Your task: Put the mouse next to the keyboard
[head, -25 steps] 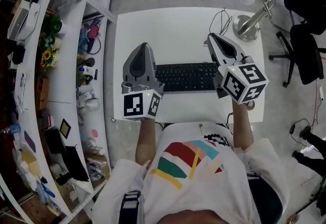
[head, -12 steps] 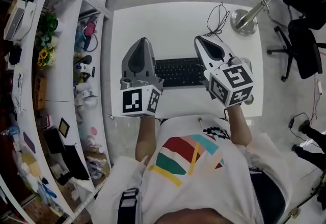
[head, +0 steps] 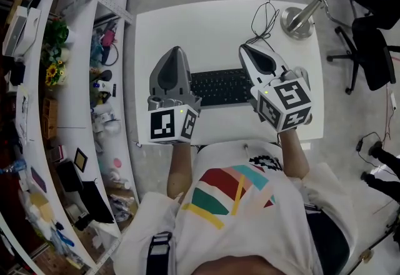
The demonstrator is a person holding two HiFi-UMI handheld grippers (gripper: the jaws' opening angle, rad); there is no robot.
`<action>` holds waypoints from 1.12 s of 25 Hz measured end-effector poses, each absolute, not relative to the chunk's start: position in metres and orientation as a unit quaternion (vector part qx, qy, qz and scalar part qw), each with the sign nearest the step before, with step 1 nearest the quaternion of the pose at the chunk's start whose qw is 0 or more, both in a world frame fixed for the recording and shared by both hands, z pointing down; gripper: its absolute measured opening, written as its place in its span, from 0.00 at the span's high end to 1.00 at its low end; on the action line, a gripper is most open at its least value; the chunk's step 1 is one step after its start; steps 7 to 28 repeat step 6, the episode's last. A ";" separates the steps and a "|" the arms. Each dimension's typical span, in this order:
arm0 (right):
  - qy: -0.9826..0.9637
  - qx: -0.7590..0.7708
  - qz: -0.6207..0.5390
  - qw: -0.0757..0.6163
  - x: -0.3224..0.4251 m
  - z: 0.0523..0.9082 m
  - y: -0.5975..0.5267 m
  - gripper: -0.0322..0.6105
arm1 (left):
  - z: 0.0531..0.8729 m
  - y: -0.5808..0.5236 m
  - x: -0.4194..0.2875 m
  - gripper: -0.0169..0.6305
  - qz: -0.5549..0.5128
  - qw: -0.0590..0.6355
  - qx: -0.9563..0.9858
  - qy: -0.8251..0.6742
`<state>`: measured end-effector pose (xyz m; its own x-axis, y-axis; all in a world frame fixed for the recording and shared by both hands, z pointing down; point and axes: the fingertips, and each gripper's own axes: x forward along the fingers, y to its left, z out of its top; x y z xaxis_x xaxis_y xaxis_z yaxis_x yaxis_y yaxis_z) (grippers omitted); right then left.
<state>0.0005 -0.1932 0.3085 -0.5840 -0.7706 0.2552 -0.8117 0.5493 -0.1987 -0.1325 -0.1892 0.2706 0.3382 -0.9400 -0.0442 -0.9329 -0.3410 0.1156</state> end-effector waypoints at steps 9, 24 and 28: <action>-0.875 0.456 0.152 0.053 0.010 0.301 -0.197 0.93 | 0.273 -0.188 -0.132 0.91 -0.048 0.037 0.818 -0.572; -0.875 0.456 0.152 0.053 0.010 0.301 -0.197 0.93 | 0.273 -0.188 -0.132 0.91 -0.048 0.037 0.818 -0.572; -0.875 0.456 0.152 0.053 0.010 0.301 -0.197 0.93 | 0.273 -0.188 -0.132 0.91 -0.048 0.037 0.818 -0.572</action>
